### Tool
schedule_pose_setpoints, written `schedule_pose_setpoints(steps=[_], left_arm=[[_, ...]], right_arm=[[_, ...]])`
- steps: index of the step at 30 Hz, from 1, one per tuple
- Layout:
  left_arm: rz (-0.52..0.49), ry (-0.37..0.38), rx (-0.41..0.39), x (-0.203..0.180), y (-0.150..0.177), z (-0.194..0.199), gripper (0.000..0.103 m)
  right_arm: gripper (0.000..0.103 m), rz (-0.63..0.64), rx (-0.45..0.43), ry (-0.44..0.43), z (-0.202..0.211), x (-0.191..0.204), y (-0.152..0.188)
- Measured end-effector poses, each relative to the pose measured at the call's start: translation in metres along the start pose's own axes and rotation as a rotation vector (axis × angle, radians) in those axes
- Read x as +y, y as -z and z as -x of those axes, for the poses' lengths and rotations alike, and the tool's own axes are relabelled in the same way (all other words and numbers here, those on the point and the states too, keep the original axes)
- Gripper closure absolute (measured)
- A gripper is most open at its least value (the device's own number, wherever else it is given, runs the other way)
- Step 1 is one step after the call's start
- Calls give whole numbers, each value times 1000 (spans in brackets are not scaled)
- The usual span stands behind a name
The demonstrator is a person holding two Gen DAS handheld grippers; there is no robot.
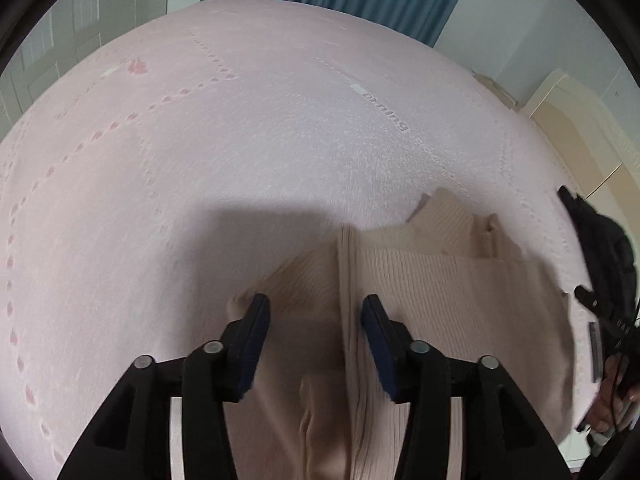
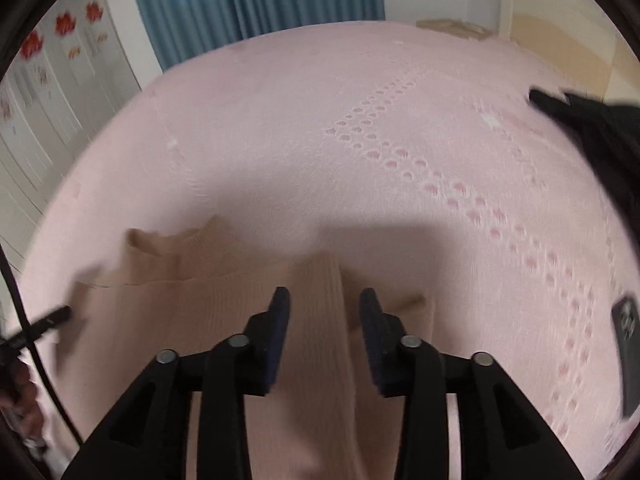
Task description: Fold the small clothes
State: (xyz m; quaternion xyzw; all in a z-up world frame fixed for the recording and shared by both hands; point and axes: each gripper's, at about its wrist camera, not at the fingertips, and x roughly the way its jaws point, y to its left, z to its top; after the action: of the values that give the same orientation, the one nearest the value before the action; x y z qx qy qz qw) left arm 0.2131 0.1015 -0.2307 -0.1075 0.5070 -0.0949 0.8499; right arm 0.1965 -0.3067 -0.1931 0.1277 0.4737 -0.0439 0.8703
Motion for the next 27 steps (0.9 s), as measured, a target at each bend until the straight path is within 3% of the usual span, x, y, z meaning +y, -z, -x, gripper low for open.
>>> schedule_pose_setpoints(steps=[1,7,11,14,17,21,27], left_arm=[[26,18,-2,6,8,8,46],[107,96,-5,26,47,37,43],[111,114,24,35,67,42,43],[92,144,49,41,78,41,43],[94,162,46,52,84,39,43],[99,238,35,64,83,36,43],[63,274,25,60,78,32,42]], right_arm=[[64,2,3,-13,4,3,3],[62,150,-56,-92,38,71,66],[61,231,-34,-91,30,111,103],[61,256,11,38,4,125,119],[59,264,-38,99,-2,132,117],[58,241,-8,128,-22,132,91],[53,211,29,162,-53,139,51]])
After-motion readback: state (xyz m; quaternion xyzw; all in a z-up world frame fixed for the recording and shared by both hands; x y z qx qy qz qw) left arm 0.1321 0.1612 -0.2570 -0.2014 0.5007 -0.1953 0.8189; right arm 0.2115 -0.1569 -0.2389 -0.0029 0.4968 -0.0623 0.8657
